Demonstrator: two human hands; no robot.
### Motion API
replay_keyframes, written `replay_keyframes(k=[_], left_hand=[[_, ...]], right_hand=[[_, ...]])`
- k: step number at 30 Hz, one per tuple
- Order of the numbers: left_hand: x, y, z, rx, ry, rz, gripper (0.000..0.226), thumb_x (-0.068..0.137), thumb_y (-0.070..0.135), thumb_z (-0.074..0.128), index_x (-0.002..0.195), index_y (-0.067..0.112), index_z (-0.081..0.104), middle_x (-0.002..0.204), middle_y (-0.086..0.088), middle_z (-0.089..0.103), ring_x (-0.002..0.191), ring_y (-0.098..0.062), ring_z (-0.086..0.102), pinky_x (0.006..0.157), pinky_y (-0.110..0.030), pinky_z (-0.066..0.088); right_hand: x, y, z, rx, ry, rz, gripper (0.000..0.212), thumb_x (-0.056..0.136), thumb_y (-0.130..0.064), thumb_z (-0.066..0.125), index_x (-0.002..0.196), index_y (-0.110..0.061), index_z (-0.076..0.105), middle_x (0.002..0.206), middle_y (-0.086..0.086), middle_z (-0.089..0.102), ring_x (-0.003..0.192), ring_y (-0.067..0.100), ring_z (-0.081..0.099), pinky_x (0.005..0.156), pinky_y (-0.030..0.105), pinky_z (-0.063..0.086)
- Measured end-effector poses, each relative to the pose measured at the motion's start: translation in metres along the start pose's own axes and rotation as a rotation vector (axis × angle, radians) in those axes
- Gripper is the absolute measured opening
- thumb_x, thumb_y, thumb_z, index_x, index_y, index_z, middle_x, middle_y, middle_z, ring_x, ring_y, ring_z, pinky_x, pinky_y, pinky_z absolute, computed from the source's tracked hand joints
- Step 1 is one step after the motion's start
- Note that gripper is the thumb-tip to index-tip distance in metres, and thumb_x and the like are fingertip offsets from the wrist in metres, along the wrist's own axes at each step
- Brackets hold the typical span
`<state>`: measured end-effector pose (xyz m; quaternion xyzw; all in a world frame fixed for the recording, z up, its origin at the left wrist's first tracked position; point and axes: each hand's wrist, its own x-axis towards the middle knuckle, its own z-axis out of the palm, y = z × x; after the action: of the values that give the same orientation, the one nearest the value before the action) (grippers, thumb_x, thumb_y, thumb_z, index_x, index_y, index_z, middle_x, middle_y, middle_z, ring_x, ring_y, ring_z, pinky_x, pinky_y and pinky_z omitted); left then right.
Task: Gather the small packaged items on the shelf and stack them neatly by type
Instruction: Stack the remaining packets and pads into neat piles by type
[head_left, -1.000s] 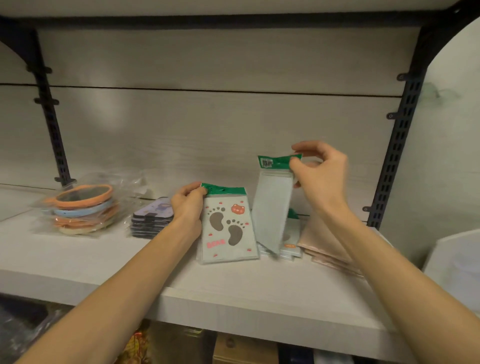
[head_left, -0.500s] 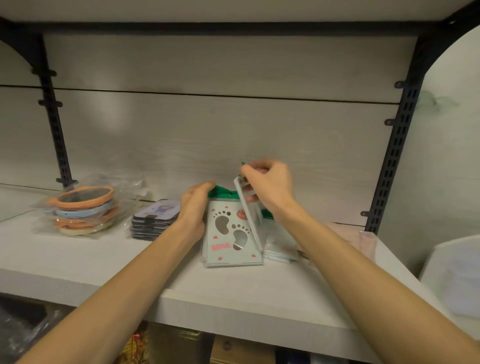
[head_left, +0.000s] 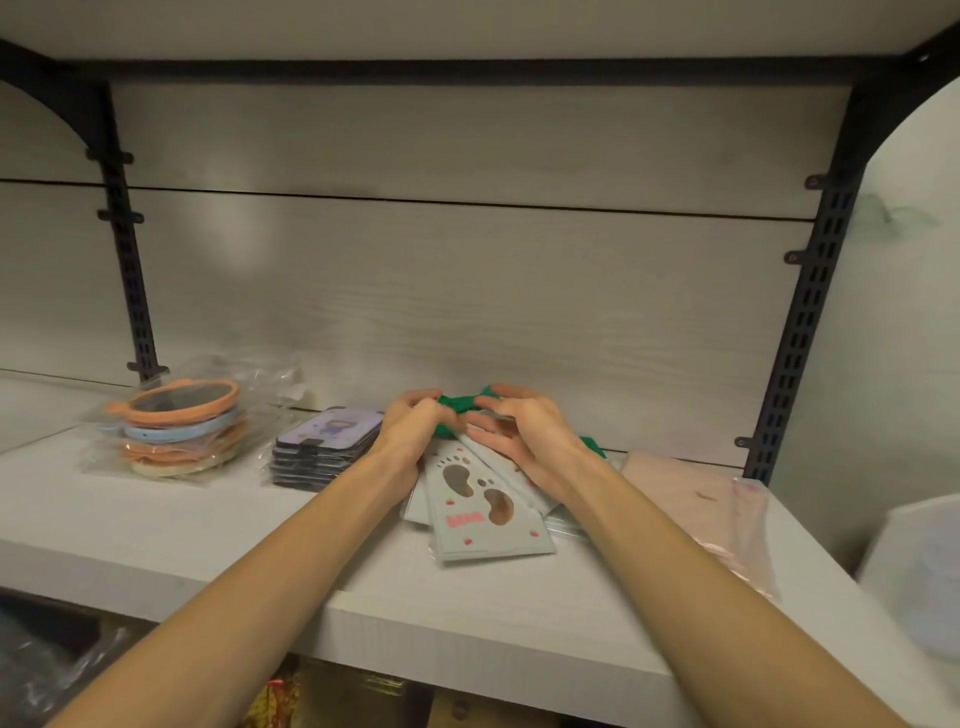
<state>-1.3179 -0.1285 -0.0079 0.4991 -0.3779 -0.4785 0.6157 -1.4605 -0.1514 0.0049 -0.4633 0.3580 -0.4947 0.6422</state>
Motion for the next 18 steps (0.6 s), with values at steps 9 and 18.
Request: replay_keyframes(k=[9, 18], left_hand=[[0.005, -0.002, 0.0, 0.074, 0.009, 0.008, 0.056, 0.08, -0.014, 0.061, 0.124, 0.021, 0.061, 0.109, -0.008, 0.064, 0.101, -0.031, 0.067, 0.077, -0.039, 0.06], [0.01, -0.011, 0.004, 0.181, 0.075, 0.109, 0.044, 0.086, -0.001, 0.063, 0.128, 0.013, 0.059, 0.117, -0.012, 0.063, 0.093, -0.017, 0.063, 0.07, -0.027, 0.051]], right_hand=[[-0.006, -0.017, -0.072, -0.961, 0.296, -0.416, 0.036, 0.092, -0.015, 0.058, 0.127, -0.02, 0.059, 0.112, -0.004, 0.071, 0.103, 0.016, 0.067, 0.092, 0.037, 0.055], [-0.016, -0.009, -0.08, -1.267, 0.067, -0.468, 0.012, 0.089, -0.034, 0.068, 0.098, -0.029, 0.073, 0.066, -0.017, 0.072, 0.066, 0.005, 0.067, 0.076, 0.035, 0.059]])
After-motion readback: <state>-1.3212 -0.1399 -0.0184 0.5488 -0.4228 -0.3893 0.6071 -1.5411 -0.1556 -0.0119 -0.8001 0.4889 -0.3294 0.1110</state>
